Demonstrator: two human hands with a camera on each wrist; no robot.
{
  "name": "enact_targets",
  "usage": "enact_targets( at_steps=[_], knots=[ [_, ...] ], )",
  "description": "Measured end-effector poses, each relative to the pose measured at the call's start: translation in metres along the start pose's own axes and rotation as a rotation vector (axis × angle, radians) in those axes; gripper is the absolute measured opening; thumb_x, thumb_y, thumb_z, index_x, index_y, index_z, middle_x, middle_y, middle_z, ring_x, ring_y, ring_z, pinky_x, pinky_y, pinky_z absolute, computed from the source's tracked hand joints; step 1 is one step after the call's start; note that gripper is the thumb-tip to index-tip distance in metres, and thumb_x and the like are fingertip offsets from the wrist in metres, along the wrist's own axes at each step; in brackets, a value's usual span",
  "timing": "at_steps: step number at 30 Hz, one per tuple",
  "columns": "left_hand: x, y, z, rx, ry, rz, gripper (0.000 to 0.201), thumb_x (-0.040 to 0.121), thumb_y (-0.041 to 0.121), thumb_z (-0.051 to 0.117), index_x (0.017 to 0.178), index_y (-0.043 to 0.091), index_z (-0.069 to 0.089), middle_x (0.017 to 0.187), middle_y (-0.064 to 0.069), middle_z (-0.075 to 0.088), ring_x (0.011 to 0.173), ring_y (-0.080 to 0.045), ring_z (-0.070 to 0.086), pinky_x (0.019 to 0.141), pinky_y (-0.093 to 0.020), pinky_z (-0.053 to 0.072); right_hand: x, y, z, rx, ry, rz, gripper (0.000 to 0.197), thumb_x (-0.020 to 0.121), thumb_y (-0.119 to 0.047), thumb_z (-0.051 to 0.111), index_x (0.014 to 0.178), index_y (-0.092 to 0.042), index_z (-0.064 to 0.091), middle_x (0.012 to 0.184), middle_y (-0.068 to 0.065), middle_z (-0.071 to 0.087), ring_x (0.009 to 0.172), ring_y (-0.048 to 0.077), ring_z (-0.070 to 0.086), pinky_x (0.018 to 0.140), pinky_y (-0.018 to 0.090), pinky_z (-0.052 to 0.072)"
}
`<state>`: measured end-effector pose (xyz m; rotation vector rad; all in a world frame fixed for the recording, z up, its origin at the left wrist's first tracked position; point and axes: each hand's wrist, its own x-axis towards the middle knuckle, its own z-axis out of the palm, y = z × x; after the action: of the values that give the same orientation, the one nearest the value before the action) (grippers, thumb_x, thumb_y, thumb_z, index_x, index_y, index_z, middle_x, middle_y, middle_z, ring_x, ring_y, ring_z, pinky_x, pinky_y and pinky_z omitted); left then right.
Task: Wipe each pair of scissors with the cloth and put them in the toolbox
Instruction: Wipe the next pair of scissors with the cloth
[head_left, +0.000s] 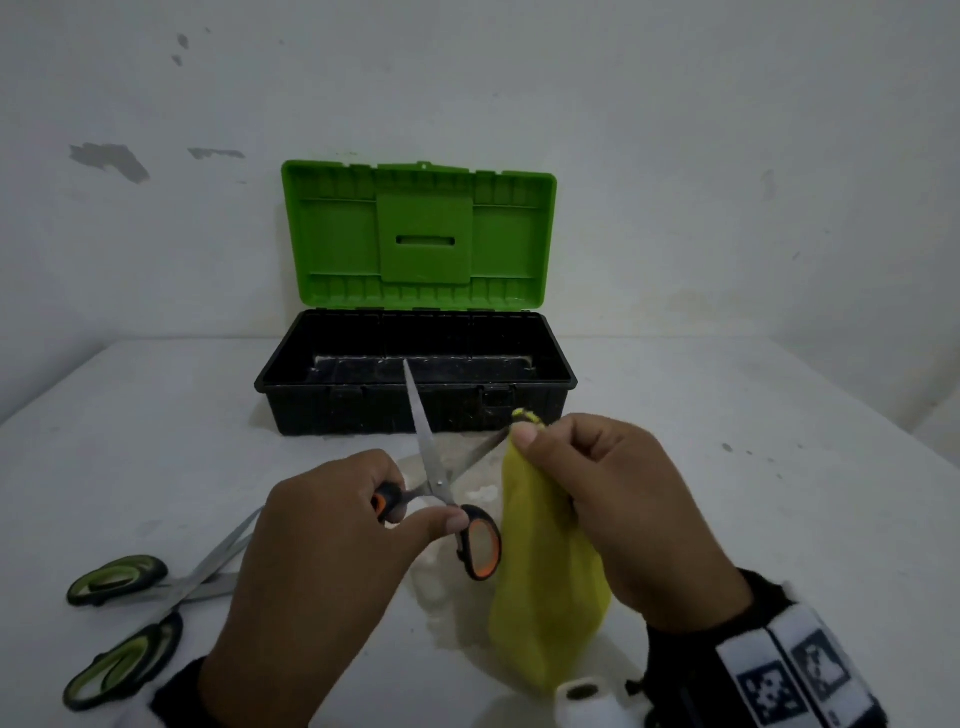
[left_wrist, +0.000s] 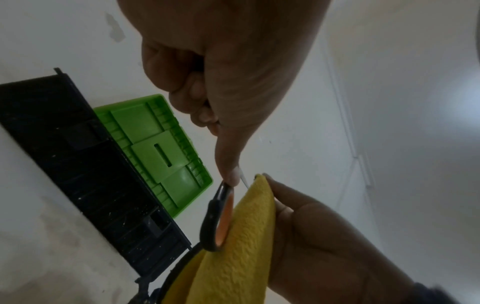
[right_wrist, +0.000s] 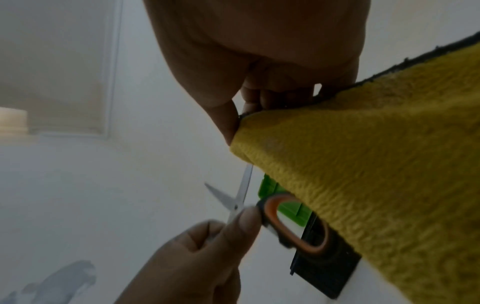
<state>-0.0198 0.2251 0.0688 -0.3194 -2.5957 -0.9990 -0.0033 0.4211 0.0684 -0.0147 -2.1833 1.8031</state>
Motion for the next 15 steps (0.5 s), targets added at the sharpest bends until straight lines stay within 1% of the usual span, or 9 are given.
enact_targets(
  at_steps=[2,3,5,6,8,9,12,14,15],
  knots=[
    [0.000,0.002,0.003,0.050,0.010,0.046,0.048,0.057,0.063,0.077,0.054,0.028,0.044,0.048,0.007,0.047,0.047,-0.006,0.044,0.045,-0.022,0.033,-0.004,0.001,0.010,-0.096,-0.017,-0.018,0.041,0.091,-0.038,0.070,0.065,-0.007,0.064,0.054,-0.006,0.050,0.052,0.008,0.046,0.049,0.013,0.039],
    [0.000,0.003,0.004,0.084,0.012,0.070,0.049,0.057,0.062,0.076,0.053,0.029,0.039,0.048,0.009,0.044,0.047,-0.005,0.041,0.045,-0.022,0.030,-0.004,0.003,0.016,-0.123,-0.027,-0.008,0.040,0.090,-0.040,0.069,0.065,-0.009,0.065,0.054,-0.007,0.054,0.052,0.008,0.051,0.051,0.014,0.043],
    [-0.001,0.004,0.003,0.154,0.009,0.133,0.052,0.057,0.060,0.076,0.054,0.031,0.033,0.048,0.012,0.036,0.045,-0.003,0.033,0.044,-0.020,0.023,-0.005,0.006,0.023,-0.089,-0.052,0.048,0.041,0.090,-0.043,0.069,0.067,-0.009,0.068,0.060,0.000,0.065,0.059,0.018,0.064,0.059,0.027,0.056],
    [-0.001,0.003,0.002,0.186,0.005,0.165,0.052,0.057,0.059,0.077,0.056,0.031,0.033,0.048,0.012,0.032,0.043,-0.002,0.029,0.043,-0.017,0.020,-0.004,0.007,0.026,-0.059,-0.049,0.085,0.042,0.090,-0.043,0.069,0.067,-0.007,0.067,0.060,0.001,0.066,0.059,0.020,0.064,0.059,0.030,0.056],
    [-0.002,0.003,-0.002,0.234,-0.021,0.196,0.049,0.057,0.056,0.080,0.057,0.028,0.040,0.048,0.011,0.033,0.041,-0.003,0.028,0.042,-0.015,0.017,-0.003,0.006,0.026,-0.040,-0.011,0.132,0.047,0.089,-0.044,0.069,0.065,-0.004,0.065,0.053,-0.004,0.057,0.052,0.011,0.054,0.054,0.021,0.048],
    [-0.003,0.001,-0.002,0.247,-0.014,0.208,0.048,0.057,0.053,0.082,0.056,0.025,0.043,0.048,0.010,0.036,0.040,-0.006,0.030,0.042,-0.014,0.017,-0.002,0.007,0.025,-0.032,0.017,0.145,0.049,0.089,-0.044,0.069,0.066,-0.001,0.064,0.053,-0.002,0.054,0.052,0.011,0.051,0.053,0.020,0.046],
    [-0.005,0.001,-0.002,0.278,0.012,0.247,0.048,0.055,0.046,0.088,0.055,0.021,0.047,0.047,0.008,0.039,0.040,-0.008,0.029,0.045,-0.012,0.012,0.000,0.007,0.023,0.030,0.071,0.172,0.052,0.088,-0.045,0.069,0.071,0.003,0.065,0.058,0.007,0.055,0.056,0.017,0.052,0.057,0.029,0.048],
    [-0.005,0.000,-0.001,0.280,0.034,0.268,0.047,0.055,0.044,0.089,0.055,0.020,0.049,0.047,0.008,0.039,0.040,-0.007,0.028,0.046,-0.011,0.011,-0.004,0.005,0.026,0.023,0.030,0.170,0.050,0.088,-0.046,0.068,0.074,0.002,0.068,0.060,0.012,0.060,0.056,0.022,0.056,0.059,0.031,0.052],
    [-0.005,-0.002,0.001,0.276,0.041,0.283,0.046,0.056,0.044,0.088,0.055,0.019,0.050,0.047,0.007,0.040,0.040,-0.008,0.029,0.046,-0.011,0.012,-0.007,0.004,0.029,0.021,-0.013,0.162,0.049,0.089,-0.045,0.068,0.074,0.001,0.069,0.064,0.015,0.066,0.058,0.027,0.061,0.062,0.035,0.055]
  ],
)
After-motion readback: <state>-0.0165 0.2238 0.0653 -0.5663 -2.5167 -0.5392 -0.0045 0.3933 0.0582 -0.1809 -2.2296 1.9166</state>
